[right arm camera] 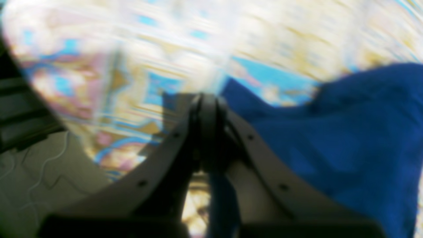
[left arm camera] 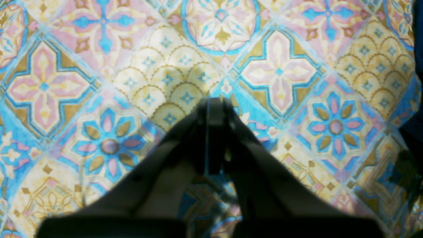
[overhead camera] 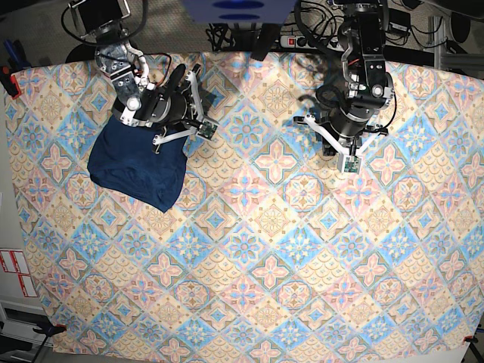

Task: Fold the T-shirt properly
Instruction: 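Drag the navy bundle with the right gripper away from the left gripper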

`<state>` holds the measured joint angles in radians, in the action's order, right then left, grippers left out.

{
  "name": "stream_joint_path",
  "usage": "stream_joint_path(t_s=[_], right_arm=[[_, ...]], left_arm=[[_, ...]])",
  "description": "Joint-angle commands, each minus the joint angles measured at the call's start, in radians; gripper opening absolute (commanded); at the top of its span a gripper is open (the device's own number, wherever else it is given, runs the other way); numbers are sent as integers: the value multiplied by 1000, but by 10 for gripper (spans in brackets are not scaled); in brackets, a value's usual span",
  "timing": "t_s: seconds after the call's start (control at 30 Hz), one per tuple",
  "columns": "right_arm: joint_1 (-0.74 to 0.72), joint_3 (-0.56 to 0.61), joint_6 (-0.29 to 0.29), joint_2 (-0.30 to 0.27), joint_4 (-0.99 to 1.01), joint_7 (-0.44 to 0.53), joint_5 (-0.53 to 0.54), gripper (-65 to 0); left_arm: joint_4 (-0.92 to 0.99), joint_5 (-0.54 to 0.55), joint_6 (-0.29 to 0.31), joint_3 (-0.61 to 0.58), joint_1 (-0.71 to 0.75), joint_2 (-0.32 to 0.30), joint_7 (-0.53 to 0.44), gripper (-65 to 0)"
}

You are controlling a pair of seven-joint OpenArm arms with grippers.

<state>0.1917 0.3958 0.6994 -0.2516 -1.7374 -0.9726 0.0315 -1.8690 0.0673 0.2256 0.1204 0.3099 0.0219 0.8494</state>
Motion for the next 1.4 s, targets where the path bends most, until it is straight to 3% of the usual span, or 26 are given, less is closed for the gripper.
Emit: stream_joint_path(t_s=[0.0,0.23,0.63,0.9,1.37], right_arm=[[-13,-2,-1,-10,11,1,2,-650],[-50,-36,-1,-19,156,44,0,-650],[-59,-159,-1,-122,273,117,0,-650],[-59,-171,-1,-190,274,142,0,-650],[-117,-171,-1,-196,274,154,0,-650]], left_arm=[[-16,6,1,-1,-8,2,-17,-650],[-16,6,1,-1,-7,2,-17,-650],[-16,72,1,0,-7,-6,-15,-650],[-16,72,1,0,-7,-6,-15,-650],[-16,73,1,0,-1,-6,-15,-650]])
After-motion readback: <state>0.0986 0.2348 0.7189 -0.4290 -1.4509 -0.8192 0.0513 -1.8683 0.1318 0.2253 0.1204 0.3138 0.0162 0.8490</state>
